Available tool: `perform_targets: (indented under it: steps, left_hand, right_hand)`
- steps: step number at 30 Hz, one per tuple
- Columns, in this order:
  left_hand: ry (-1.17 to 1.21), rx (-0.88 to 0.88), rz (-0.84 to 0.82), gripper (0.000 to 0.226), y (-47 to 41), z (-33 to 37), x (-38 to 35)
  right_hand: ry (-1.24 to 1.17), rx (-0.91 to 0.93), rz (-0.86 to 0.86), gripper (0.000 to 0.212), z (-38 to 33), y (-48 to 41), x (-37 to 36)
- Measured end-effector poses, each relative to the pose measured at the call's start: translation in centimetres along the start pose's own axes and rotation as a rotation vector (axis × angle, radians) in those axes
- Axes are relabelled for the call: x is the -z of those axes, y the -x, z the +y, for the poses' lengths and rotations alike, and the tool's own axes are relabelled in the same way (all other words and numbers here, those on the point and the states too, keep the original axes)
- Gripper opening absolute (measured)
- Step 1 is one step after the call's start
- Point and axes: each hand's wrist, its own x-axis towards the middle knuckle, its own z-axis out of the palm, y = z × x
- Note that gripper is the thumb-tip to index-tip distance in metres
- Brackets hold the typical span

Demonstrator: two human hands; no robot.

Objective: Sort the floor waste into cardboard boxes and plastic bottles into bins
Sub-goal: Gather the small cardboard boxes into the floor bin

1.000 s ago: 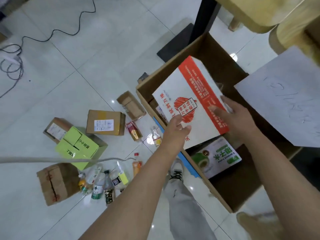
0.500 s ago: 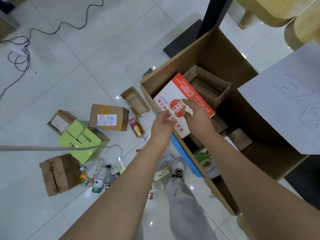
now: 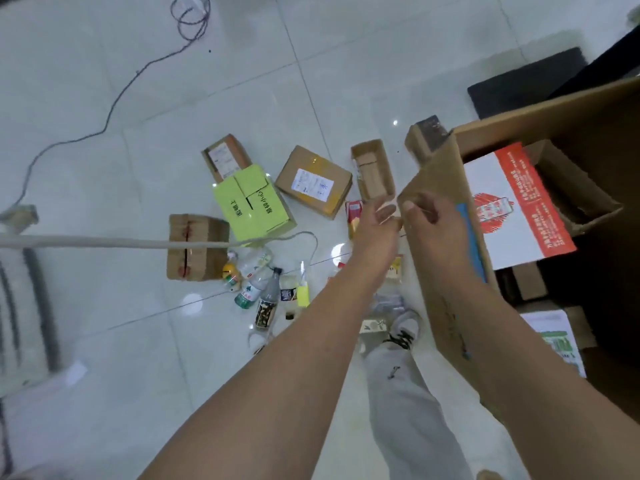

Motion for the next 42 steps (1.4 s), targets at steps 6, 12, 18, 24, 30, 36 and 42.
perform_targets:
  steps: [6,12,18,24,30,36,42]
  left_hand:
    - [0.11,0.028,0.14,0.037,0.7,-2.1,10.7]
    - [0.277,0.059,0.223,0.045,0.5,-4.1,21.6]
    - [0.372,0.114,0.328,0.054,0.1,-7.6,32.8]
    - [0.295,0.081,0.33,0.051,-3.1,-11.3,40.9]
    - [0.187,0.066,0.447,0.052,-11.6,-12.4,47.1]
    - [-0.151,0.141,0.4,0.038,-19.9,-18.2,52.7]
    - [-0.616,0.072,0.464,0.068,-26.6,-26.8,55.0]
  right_hand:
    - [0.146,0.026,-0.236,0.032,-1.7,2.9,-10.8]
    - [0.214,0.049,-0.37,0.035,-4.1,6.6,-21.6]
    - [0.264,0.01,-0.49,0.032,-3.9,9.6,-32.2]
    - [0.266,-0.104,-0.534,0.035,-1.2,9.0,-41.7]
    - [0.251,-0.232,-0.456,0.03,3.4,4.5,-50.8]
    - [0.363,-0.307,-0.44,0.031,7.9,0.5,-59.8]
    - [0.488,-0.221,-0.442,0.024,13.7,-3.8,-66.8]
